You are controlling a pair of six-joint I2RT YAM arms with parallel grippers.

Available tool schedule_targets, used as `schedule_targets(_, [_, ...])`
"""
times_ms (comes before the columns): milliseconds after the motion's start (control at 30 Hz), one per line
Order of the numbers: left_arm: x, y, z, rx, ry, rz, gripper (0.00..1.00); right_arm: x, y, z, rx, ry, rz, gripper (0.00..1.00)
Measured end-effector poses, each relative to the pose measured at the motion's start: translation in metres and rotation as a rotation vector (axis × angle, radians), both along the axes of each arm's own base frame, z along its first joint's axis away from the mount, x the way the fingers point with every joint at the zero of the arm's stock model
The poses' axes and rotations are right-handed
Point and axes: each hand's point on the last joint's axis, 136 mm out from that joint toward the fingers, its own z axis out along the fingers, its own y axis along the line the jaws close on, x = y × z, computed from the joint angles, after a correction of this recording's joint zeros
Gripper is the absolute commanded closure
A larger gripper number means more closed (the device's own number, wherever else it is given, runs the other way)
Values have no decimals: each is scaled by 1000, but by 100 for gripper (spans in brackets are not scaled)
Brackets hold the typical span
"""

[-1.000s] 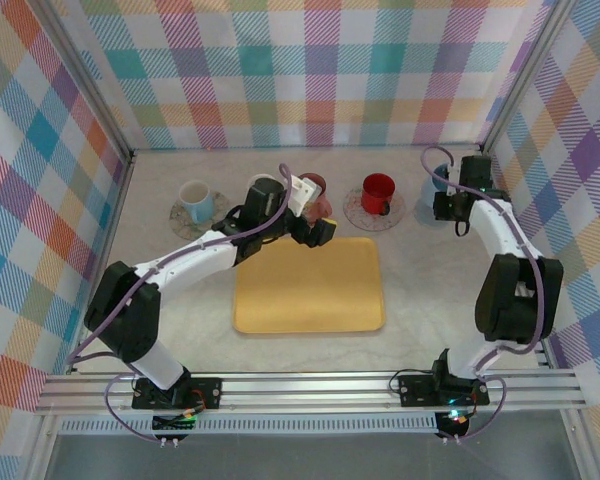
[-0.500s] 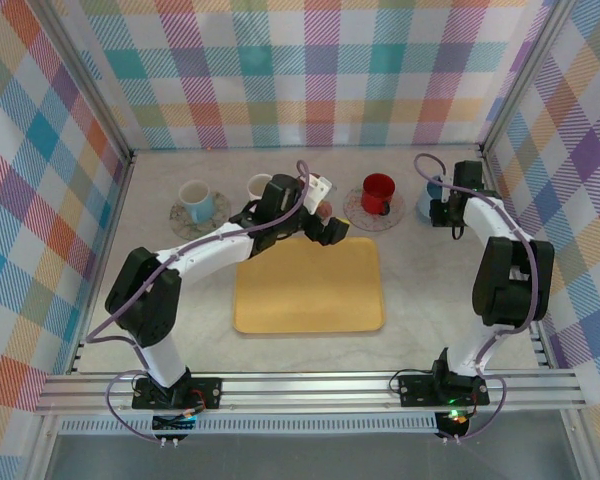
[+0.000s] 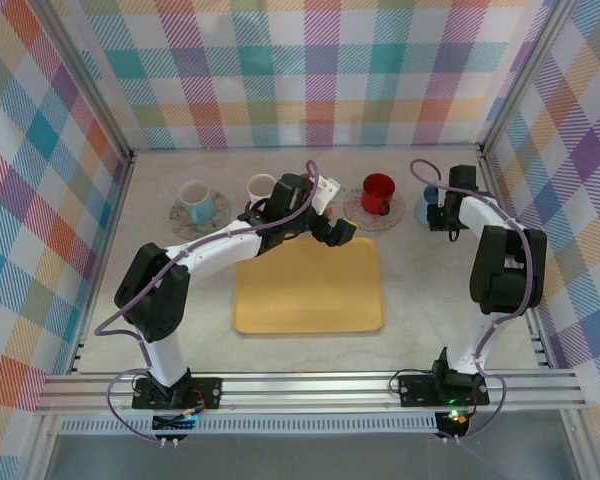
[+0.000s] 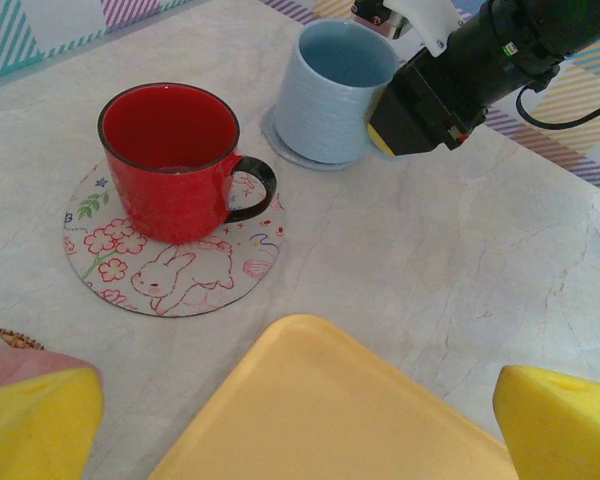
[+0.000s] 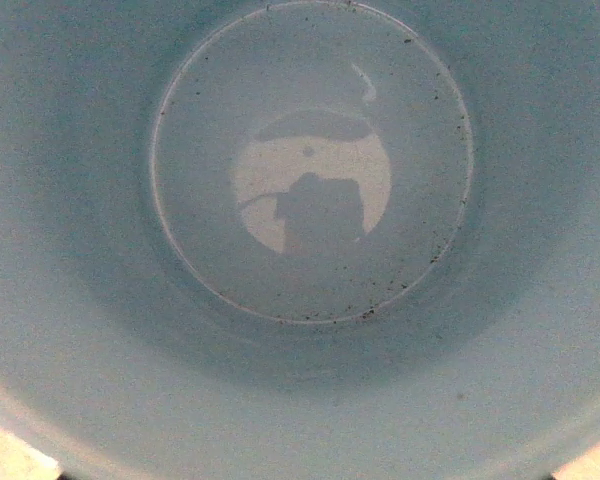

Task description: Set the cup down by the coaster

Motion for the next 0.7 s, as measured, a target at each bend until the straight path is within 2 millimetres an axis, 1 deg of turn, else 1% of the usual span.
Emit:
schedule_targets(267, [0, -1, -1, 1, 3, -3, 0, 8, -2, 4, -10, -36, 0, 100])
schedule_targets(500, [1, -2, -5, 6, 9, -3, 0, 7, -4, -6, -19, -13, -6, 100])
schedule_targets(567, [1, -2, -7, 8, 12, -3, 0, 8, -5, -6, -23, -18, -7, 100])
schedule_targets(600, [1, -2, -8, 9, 14, -3, 0, 9, -5, -5, -25, -20, -7, 98])
schedule_targets(700, [2, -2, -8, 9, 14, -3, 0, 10, -5, -5, -35, -24, -9, 89])
